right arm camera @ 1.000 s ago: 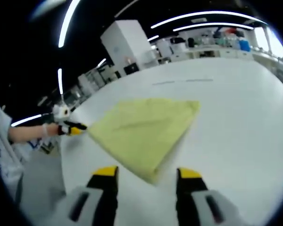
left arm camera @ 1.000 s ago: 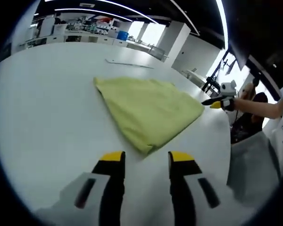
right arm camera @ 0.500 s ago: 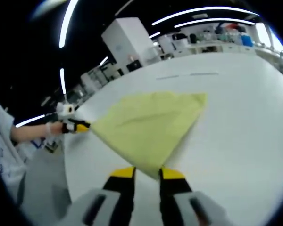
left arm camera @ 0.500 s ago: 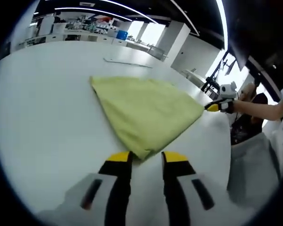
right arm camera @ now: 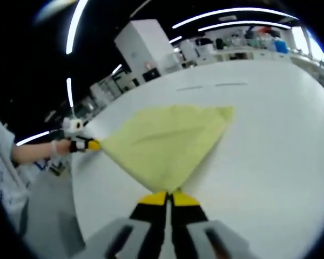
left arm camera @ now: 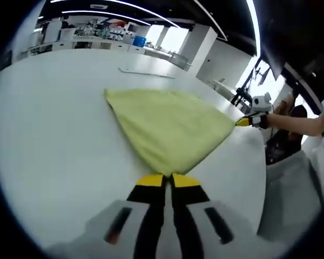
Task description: Fold the garment on the visible template until the final outline fits inside the template.
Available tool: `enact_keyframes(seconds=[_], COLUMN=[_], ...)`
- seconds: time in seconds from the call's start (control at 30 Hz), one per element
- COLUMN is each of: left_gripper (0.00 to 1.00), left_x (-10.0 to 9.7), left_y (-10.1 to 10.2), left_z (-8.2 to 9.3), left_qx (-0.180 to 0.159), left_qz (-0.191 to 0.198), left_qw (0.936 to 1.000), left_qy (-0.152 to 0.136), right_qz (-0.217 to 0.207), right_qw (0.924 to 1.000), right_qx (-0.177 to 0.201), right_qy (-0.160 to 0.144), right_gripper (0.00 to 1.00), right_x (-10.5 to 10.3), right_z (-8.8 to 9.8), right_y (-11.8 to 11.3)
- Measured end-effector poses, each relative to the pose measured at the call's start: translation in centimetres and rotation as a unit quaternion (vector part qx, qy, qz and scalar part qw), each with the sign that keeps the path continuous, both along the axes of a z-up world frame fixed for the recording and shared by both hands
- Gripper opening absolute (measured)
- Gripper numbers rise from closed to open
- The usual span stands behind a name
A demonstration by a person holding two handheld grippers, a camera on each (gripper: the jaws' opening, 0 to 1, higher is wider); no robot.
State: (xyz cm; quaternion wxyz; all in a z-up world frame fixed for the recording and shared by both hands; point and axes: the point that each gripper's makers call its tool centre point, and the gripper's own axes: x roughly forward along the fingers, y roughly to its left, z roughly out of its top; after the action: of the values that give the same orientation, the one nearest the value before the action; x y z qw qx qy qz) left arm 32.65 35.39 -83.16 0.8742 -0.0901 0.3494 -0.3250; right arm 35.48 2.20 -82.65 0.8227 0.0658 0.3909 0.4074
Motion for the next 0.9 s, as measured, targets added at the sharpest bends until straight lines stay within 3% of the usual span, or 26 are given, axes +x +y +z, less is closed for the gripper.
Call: enact_keyframes(seconds=[0.6,0.9], left_gripper=[0.0,0.0], left_x=[-0.9,-1.8], left_y=[1.2,1.1], left_z=[-0.3,-0.3], left_qx=[0.023,0.026], left_qz=[-0.019,-0.027], left_qw=[0.9995,0.9993], left_qy=[-0.007,-0.004], right_qz=[-0.014,-0.01], right_qw=[0.9999,0.9999], right_qx=[-0.003,0.0], right_qy=[0.003,0.009], right_gripper=[0.0,0.0], right_x=[0.5,-0.4], right_z=[-0.1,-0.1], right_y=[-0.7,-0.8])
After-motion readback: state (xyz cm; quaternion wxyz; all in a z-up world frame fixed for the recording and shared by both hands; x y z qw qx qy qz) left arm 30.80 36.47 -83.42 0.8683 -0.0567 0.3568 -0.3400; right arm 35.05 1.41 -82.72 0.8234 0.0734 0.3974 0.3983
